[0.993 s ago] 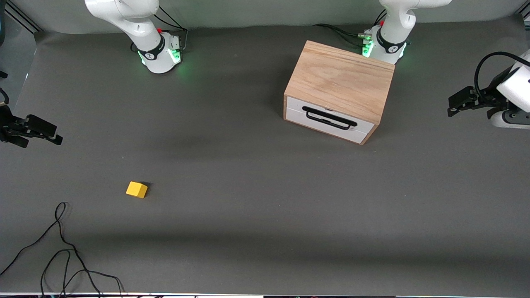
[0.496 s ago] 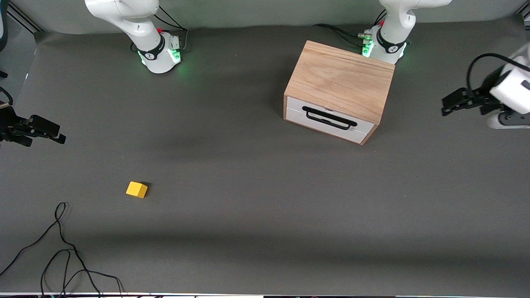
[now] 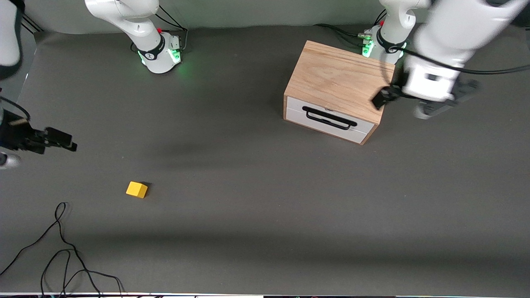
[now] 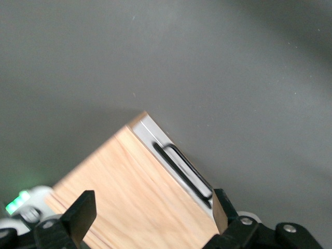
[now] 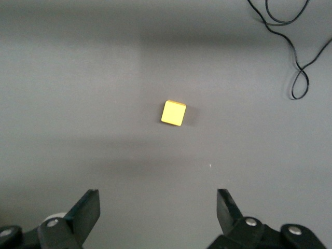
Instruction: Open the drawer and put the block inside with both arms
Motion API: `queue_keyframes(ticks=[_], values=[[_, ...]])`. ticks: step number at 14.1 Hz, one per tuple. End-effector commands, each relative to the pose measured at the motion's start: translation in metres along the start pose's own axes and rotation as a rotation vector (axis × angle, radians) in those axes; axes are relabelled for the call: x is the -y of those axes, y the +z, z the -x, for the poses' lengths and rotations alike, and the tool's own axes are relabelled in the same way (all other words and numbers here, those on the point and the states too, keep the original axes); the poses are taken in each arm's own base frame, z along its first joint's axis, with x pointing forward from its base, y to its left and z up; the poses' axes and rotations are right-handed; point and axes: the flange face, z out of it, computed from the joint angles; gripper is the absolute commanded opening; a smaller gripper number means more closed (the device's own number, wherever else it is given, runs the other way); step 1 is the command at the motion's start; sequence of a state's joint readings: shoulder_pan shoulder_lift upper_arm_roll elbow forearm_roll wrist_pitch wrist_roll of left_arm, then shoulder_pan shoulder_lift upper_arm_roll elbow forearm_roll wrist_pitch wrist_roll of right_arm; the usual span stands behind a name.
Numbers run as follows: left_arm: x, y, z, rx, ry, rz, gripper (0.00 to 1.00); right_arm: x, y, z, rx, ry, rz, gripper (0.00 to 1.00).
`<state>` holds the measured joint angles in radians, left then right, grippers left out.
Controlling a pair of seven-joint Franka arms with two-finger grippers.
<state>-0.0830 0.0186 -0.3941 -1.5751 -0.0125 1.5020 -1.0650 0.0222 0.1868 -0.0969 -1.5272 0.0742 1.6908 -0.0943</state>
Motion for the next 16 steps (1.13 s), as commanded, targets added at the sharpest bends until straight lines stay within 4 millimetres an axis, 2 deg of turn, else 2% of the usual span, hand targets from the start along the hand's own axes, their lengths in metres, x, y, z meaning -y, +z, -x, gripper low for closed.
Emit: queue_keyframes(ticks=[1, 4, 5, 7, 8, 10, 13, 16], values=[[-0.037, 0.023, 0.037, 0.010, -0.232, -0.040, 1.00, -0.003, 0.056, -0.019, -0.003, -0.013, 0.010, 1.00], [-0.072, 0.058, 0.070, -0.022, -0.401, -0.106, 1.00, -0.009, 0.135, -0.040, -0.008, -0.006, 0.024, 1.00], [-0.078, 0.067, 0.072, -0.036, -0.456, -0.119, 1.00, -0.012, 0.164, -0.046, 0.004, -0.004, 0.028, 1.00], [-0.084, 0.081, 0.062, -0.025, -0.474, -0.125, 1.00, -0.010, 0.221, -0.059, 0.004, -0.011, 0.040, 1.00], [-0.088, 0.090, 0.057, -0.015, -0.477, -0.118, 1.00, -0.001, 0.242, -0.064, -0.002, -0.025, 0.045, 1.00], [-0.097, 0.115, 0.045, 0.008, -0.484, -0.123, 1.00, 0.004, 0.286, -0.066, -0.003, -0.025, 0.054, 1.00], [-0.109, 0.168, 0.028, 0.030, -0.492, -0.128, 1.00, 0.004, 0.328, -0.049, -0.027, -0.029, 0.064, 1.00], [-0.110, 0.207, 0.022, 0.044, -0.500, -0.141, 1.00, 0.002, 0.329, -0.047, -0.016, -0.034, 0.067, 1.00]])
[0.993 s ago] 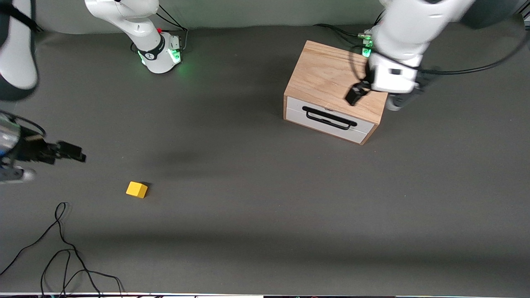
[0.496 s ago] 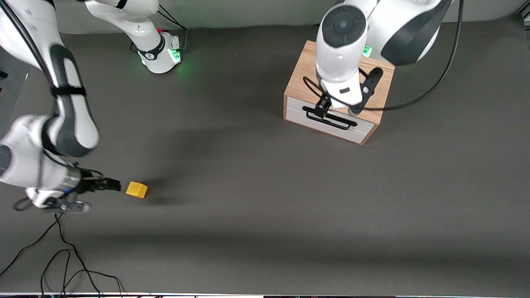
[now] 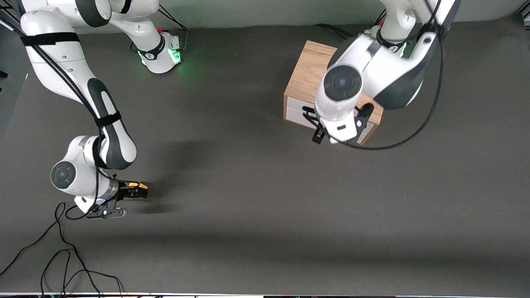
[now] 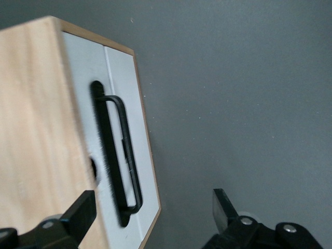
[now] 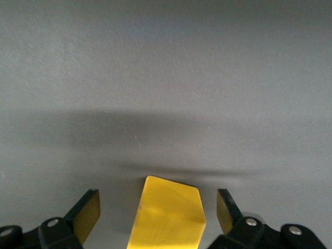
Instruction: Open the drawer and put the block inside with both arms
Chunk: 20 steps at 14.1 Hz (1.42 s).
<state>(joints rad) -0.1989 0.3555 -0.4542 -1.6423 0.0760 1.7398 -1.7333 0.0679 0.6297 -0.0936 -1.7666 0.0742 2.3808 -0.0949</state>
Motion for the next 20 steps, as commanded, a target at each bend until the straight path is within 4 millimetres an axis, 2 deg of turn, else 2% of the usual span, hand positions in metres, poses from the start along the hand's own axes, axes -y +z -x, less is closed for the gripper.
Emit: queue_keyframes(ticks=[1, 5, 8, 9, 12, 14, 17, 20], values=[[-0.001, 0.027, 0.000, -0.012, -0.020, -0.014, 1.00, -0.002, -0.012, 0.004, -0.012, -0.014, 0.007, 1.00], [0.004, 0.066, -0.007, -0.012, -0.028, -0.038, 1.00, -0.008, -0.010, 0.013, 0.032, -0.007, 0.004, 1.00], [0.008, 0.091, -0.004, -0.010, -0.032, -0.038, 1.00, -0.011, -0.007, 0.016, 0.040, 0.012, 0.003, 0.98], [0.008, 0.096, -0.004, -0.008, -0.032, -0.039, 1.00, -0.012, -0.008, 0.016, 0.038, 0.010, 0.004, 0.87], [0.005, 0.110, -0.003, -0.001, -0.030, -0.061, 1.00, -0.012, -0.010, 0.014, 0.032, 0.011, 0.005, 0.30], [0.002, 0.111, -0.003, 0.002, -0.030, -0.058, 1.00, -0.011, -0.017, 0.009, 0.018, 0.012, 0.005, 0.03], [-0.002, 0.112, -0.003, 0.009, -0.030, -0.044, 1.00, -0.009, -0.045, 0.001, 0.036, 0.010, -0.003, 0.00], [-0.006, 0.111, -0.004, 0.011, -0.029, -0.031, 1.00, 0.003, -0.099, -0.010, 0.082, 0.043, -0.020, 0.00]])
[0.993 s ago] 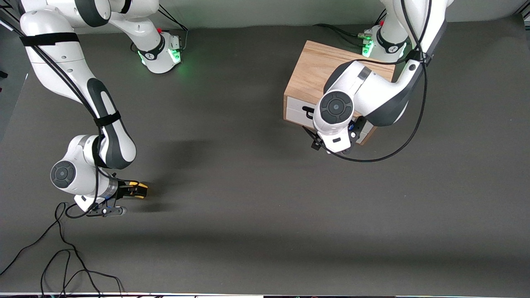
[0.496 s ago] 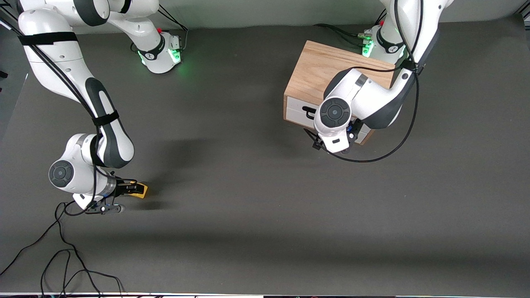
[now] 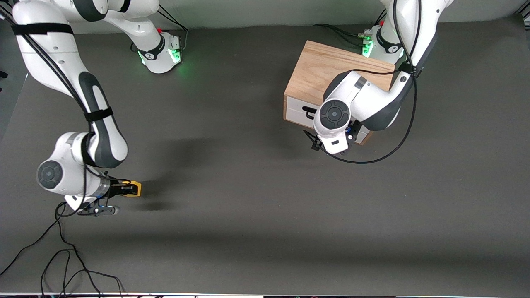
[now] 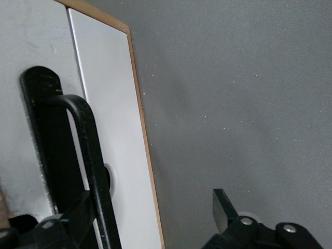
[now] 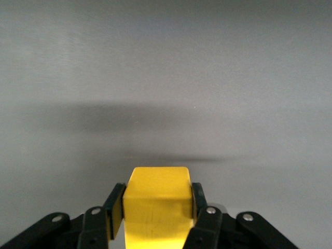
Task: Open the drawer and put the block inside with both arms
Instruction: 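Pull the drawer open with the left gripper while the right gripper lifts the cube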
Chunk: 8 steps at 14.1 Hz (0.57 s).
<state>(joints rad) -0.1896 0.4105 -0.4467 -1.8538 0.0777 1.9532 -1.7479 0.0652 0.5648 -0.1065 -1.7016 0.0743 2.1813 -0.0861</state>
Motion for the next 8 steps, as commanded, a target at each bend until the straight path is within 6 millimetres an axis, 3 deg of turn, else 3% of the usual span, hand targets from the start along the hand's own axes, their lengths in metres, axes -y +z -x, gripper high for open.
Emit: queue_keyframes(ticks=[1, 3, 8], values=[[-0.009, -0.002, -0.002, -0.005, -0.019, 0.026, 1.00, 0.016, -0.067, -0.006, 0.032, 0.061, -0.014, 0.00], [-0.017, -0.007, -0.003, -0.006, -0.016, 0.041, 1.00, 0.054, -0.111, -0.010, 0.083, 0.133, -0.046, 0.00], [-0.043, -0.016, -0.005, 0.001, -0.008, 0.081, 1.00, 0.140, -0.148, -0.004, 0.097, 0.309, -0.134, 0.00]])
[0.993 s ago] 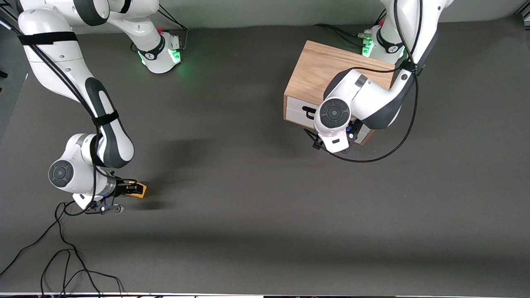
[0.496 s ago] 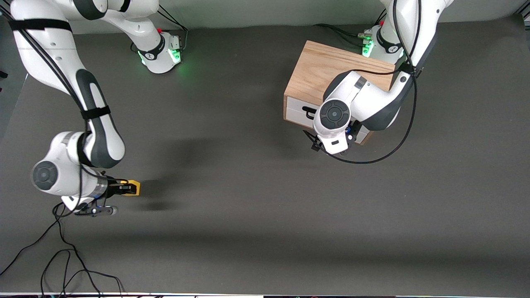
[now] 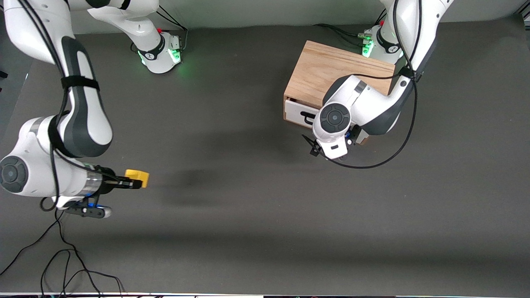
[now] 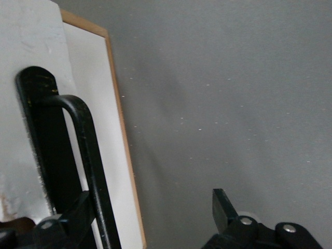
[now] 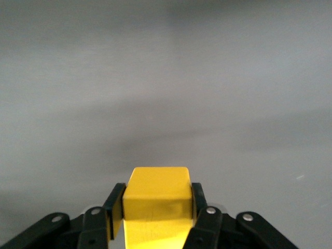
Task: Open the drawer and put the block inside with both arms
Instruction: 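Pull the drawer open with the left gripper while the right gripper lifts the cube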
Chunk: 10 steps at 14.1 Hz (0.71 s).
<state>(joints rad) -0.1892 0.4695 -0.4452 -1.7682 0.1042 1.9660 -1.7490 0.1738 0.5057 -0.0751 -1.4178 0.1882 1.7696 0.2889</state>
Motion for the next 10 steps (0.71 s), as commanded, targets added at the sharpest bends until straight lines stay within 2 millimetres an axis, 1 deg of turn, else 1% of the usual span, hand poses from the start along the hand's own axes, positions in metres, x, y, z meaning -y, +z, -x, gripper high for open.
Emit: queue_keyframes(ticks=[1, 3, 4, 6, 8, 9, 10], values=[[-0.025, -0.008, 0.000, -0.007, -0.006, 0.045, 1.00, 0.044, -0.014, 0.014, -0.006, 0.091, -0.023, 0.00], [-0.037, -0.012, -0.001, -0.002, -0.005, 0.064, 1.00, 0.071, -0.025, 0.026, -0.005, 0.164, -0.043, 0.00], [-0.043, -0.013, -0.003, -0.003, -0.004, 0.072, 1.00, 0.080, -0.028, 0.031, -0.006, 0.199, -0.044, 0.00], [-0.054, -0.018, -0.006, 0.002, -0.006, 0.093, 1.00, 0.092, -0.035, 0.038, -0.013, 0.261, -0.051, 0.00], [-0.062, -0.025, -0.009, 0.006, -0.011, 0.116, 1.00, 0.115, -0.043, 0.052, -0.026, 0.312, -0.059, 0.00], [-0.065, -0.024, -0.009, 0.001, -0.007, 0.119, 1.00, 0.124, -0.050, 0.056, -0.038, 0.330, -0.068, 0.00], [-0.068, -0.024, -0.003, 0.004, 0.001, 0.125, 1.00, 0.133, -0.053, 0.060, -0.043, 0.339, -0.072, 0.00]])
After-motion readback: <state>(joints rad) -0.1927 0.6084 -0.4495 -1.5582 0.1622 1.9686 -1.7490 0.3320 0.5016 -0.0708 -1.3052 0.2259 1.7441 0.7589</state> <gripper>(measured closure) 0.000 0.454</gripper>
